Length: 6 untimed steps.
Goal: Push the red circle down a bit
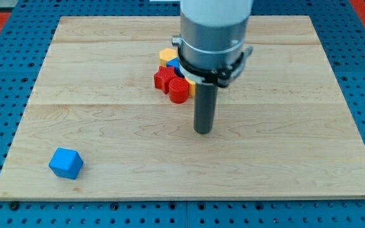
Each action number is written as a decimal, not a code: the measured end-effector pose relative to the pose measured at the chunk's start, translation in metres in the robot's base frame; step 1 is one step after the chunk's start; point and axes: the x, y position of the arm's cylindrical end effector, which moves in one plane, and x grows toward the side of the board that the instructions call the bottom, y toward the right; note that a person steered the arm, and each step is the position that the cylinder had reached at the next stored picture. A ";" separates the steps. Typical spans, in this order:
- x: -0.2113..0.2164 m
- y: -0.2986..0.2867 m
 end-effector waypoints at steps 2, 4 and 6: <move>-0.038 0.003; -0.115 -0.029; -0.089 -0.053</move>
